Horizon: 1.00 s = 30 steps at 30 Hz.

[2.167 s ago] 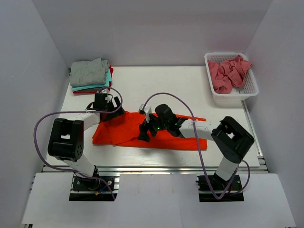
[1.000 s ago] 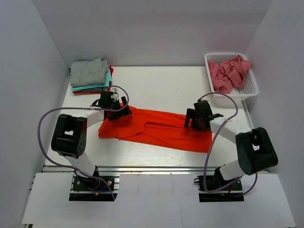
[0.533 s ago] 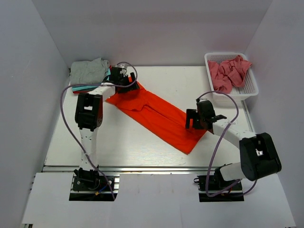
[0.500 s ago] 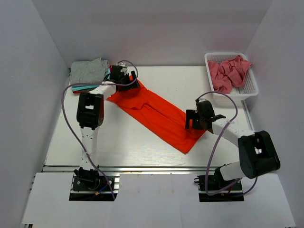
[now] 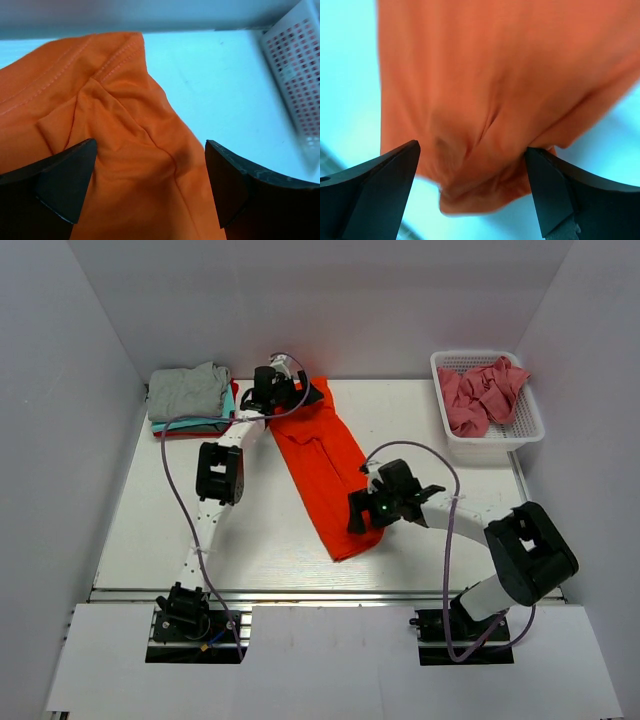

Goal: Fold and stack the t-shirts
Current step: Rotate the tshirt 90 degrees

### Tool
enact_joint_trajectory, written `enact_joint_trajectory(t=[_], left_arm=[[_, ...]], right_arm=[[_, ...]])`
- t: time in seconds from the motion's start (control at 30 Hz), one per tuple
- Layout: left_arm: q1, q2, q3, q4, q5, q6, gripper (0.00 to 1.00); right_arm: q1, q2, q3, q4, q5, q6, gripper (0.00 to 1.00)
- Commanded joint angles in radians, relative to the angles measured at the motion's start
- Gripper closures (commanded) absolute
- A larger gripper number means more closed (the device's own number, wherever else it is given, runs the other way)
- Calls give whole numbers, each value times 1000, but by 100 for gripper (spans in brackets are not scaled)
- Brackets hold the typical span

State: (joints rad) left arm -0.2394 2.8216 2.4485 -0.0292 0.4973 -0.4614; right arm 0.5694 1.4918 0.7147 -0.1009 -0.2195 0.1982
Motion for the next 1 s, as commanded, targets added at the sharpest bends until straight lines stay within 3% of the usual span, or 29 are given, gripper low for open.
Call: enact_joint_trajectory(t=[0.0, 0.27, 0.5, 0.77, 0.97], left_arm=[[-55, 81, 52, 47, -5, -134, 0], [-106, 102, 52, 109, -114, -175, 0], [-106, 38, 37, 124, -137, -159, 0], [-106, -218, -22, 69, -180, -40, 0], [-115, -393, -14, -27, -229, 90, 0]], right_arm=[[110, 27, 8, -112, -226, 3, 10], [270, -110, 49, -327, -187, -48, 10], [276, -201, 29, -284, -117, 6, 10], [270, -315, 16, -192, -17, 55, 10], [268, -277, -11, -184, 71, 148, 10]])
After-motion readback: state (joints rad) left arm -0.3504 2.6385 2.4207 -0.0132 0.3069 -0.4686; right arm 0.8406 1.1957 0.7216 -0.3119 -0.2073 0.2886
